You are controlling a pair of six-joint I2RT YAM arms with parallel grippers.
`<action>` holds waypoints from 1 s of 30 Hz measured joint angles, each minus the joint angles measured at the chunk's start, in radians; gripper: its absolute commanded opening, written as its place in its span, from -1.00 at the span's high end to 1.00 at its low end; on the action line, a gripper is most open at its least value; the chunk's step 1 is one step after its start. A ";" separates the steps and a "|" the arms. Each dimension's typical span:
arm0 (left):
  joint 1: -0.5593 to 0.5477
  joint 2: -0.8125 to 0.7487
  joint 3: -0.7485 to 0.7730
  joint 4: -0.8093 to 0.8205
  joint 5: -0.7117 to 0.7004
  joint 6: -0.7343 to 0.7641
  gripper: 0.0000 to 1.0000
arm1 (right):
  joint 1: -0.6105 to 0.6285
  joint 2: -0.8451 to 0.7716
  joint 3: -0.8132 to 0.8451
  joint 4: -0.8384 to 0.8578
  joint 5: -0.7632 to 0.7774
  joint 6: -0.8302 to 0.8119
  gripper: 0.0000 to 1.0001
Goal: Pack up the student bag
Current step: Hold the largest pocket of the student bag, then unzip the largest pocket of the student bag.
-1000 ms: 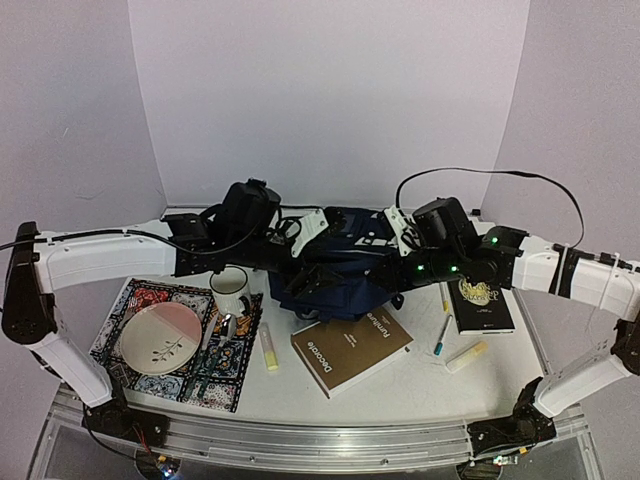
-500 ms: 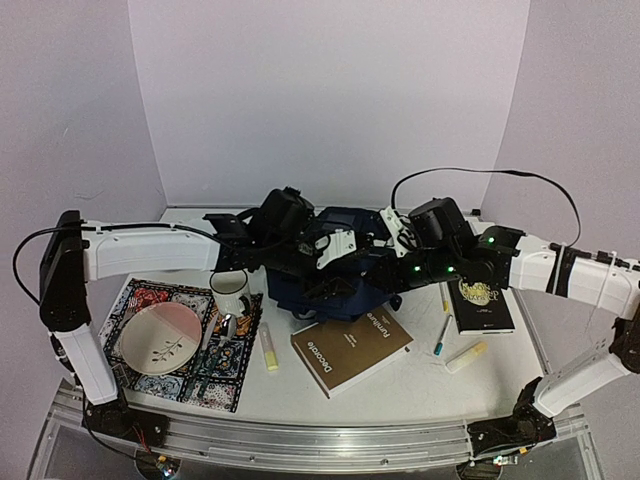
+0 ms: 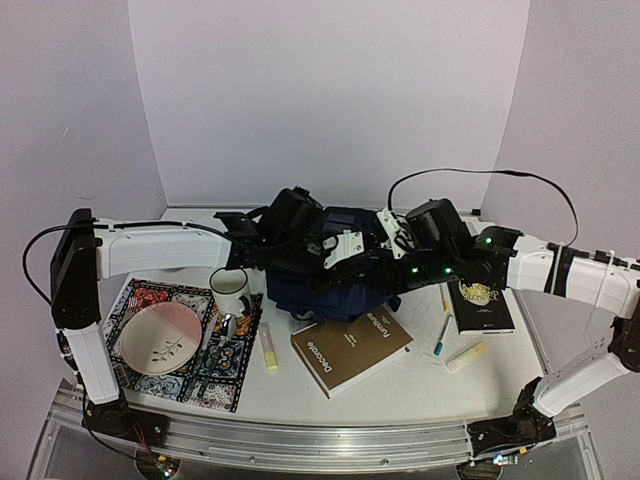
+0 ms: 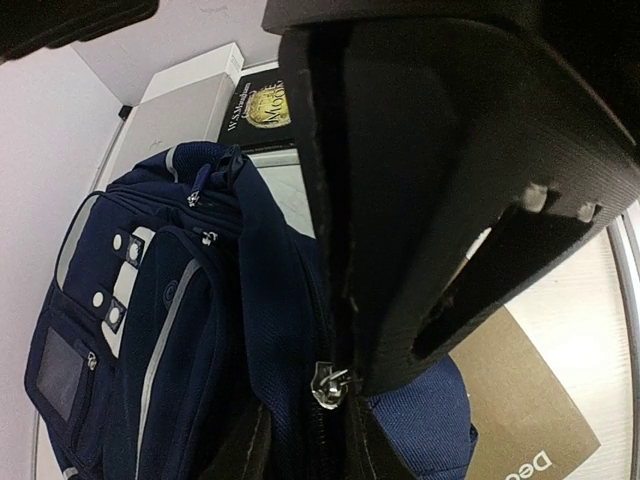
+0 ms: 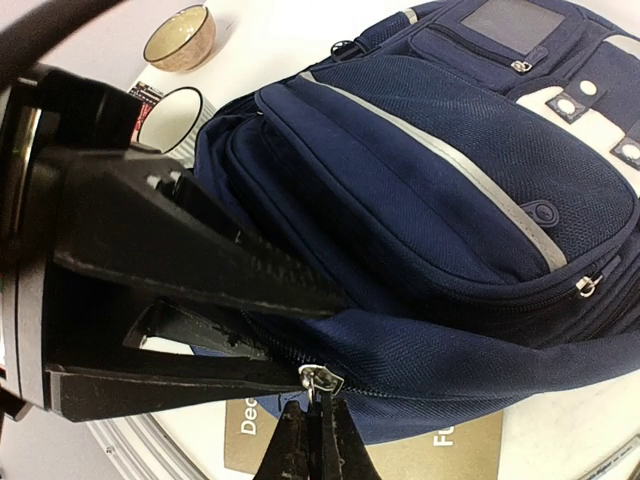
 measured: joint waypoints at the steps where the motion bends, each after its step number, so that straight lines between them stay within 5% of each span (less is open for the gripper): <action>1: 0.000 0.000 0.000 -0.001 0.001 0.008 0.79 | 0.000 0.000 0.000 0.000 0.005 -0.001 1.00; 17: -0.017 -0.013 -0.006 0.050 -0.015 0.056 1.00 | -0.015 -0.103 -0.025 -0.062 0.116 -0.027 1.00; 30: -0.014 -0.067 -0.006 0.011 -0.040 0.060 1.00 | -0.206 -0.152 -0.088 -0.068 0.198 -0.033 1.00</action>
